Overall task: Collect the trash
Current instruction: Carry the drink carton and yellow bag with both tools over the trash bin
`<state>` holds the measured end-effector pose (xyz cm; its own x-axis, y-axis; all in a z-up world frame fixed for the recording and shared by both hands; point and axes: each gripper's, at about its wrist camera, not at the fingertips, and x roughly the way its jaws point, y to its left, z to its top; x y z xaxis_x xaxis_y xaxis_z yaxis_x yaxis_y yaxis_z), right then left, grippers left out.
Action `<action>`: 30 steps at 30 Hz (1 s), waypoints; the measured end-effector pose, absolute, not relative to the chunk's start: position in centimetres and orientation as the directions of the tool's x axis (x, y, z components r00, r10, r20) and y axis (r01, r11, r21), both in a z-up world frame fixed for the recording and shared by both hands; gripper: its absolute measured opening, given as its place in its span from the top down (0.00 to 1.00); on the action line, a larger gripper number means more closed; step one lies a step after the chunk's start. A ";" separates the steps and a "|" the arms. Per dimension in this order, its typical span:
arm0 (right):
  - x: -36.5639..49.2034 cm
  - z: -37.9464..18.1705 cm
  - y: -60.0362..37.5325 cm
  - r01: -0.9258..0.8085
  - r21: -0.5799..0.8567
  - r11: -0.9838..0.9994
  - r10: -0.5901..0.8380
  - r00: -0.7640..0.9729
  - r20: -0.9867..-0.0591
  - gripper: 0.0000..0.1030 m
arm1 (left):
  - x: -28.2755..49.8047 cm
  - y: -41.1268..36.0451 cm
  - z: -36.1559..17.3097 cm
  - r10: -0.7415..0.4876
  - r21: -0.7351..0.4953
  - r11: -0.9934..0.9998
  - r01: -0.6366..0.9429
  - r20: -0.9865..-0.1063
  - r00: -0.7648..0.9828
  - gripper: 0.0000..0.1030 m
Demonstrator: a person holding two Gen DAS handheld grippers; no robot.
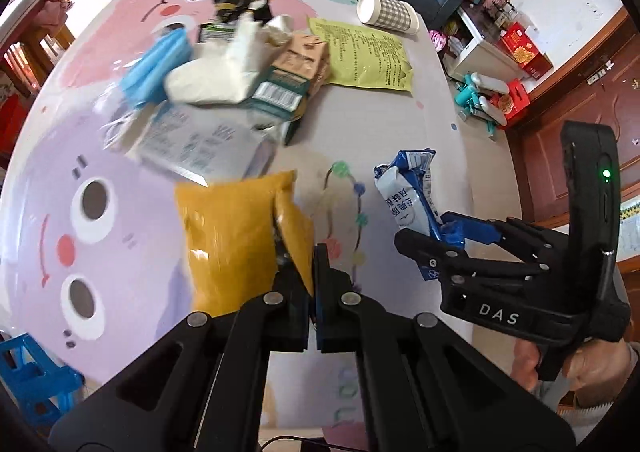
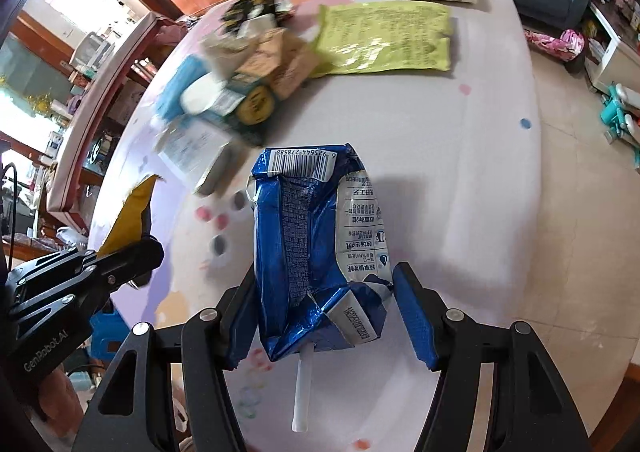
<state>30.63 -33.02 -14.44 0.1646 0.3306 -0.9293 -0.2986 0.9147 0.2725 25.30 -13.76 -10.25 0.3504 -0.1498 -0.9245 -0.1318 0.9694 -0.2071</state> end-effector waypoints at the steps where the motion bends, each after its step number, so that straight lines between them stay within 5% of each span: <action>1: 29.8 -14.2 -32.3 -0.303 0.270 0.914 0.330 0.166 -0.929 0.38 | 24.5 -13.3 -10.0 -0.152 -0.209 0.969 -0.129 -0.922 0.356 1.00; 21: 6.7 -12.8 -14.6 -0.192 0.251 0.949 0.300 0.292 -0.908 0.38 | 2.5 0.7 -7.2 -0.282 -0.273 0.958 0.084 -0.862 0.421 1.00; 30: -3.8 -17.4 -9.7 -0.121 0.260 0.958 0.280 0.203 -0.938 0.38 | -5.0 3.2 -11.3 -0.321 -0.283 0.946 0.159 -0.888 0.328 1.00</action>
<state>-3.80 -9.72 -17.41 0.2033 0.2804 -0.9381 -0.1210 0.9580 0.2601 -4.96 3.23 -11.30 0.3285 -0.3207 -0.8884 0.1592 0.9459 -0.2826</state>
